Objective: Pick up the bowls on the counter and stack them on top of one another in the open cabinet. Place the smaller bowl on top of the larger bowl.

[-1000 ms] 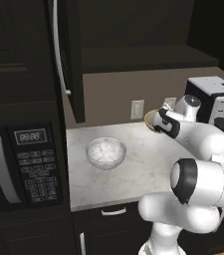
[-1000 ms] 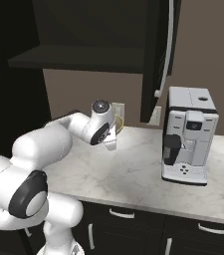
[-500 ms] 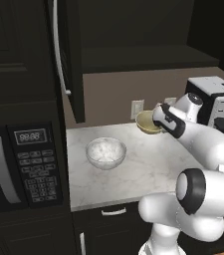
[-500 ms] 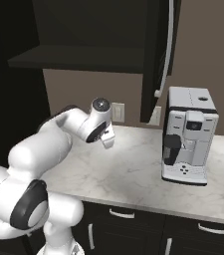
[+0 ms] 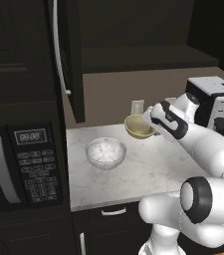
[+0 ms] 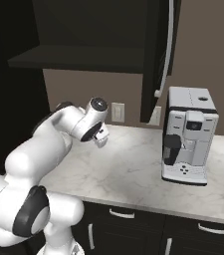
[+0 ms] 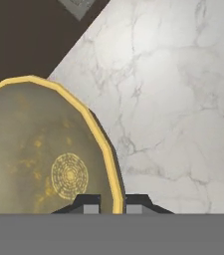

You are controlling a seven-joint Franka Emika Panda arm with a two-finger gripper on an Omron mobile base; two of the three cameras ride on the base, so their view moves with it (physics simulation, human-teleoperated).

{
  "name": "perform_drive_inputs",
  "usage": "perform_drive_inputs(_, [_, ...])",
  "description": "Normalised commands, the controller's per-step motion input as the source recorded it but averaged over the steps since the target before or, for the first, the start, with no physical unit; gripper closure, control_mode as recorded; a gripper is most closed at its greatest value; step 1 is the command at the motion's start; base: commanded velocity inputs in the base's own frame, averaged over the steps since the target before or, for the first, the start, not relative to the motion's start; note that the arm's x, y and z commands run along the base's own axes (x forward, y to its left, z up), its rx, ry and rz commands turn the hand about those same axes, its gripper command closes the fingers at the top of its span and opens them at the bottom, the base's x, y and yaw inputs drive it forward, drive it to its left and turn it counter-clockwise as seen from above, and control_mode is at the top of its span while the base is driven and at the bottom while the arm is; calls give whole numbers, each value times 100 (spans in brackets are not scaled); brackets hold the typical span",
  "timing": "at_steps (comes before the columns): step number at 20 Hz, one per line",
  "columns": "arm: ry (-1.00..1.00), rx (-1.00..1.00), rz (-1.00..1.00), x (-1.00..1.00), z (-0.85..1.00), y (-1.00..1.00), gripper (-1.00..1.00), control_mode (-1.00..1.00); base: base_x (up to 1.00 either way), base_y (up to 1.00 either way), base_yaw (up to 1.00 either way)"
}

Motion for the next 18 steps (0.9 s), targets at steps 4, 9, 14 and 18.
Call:
perform_drive_inputs(4, [0,0,25,-6,0,50,100,-100,0,0,0])
perform_drive_inputs(9, [0,0,23,0,0,55,100,-100,0,0,0])
perform_drive_inputs(14, [0,0,20,0,-12,59,100,-100,0,0,0])
perform_drive_inputs(18, [1,0,15,0,-23,40,100,-100,0,0,0])
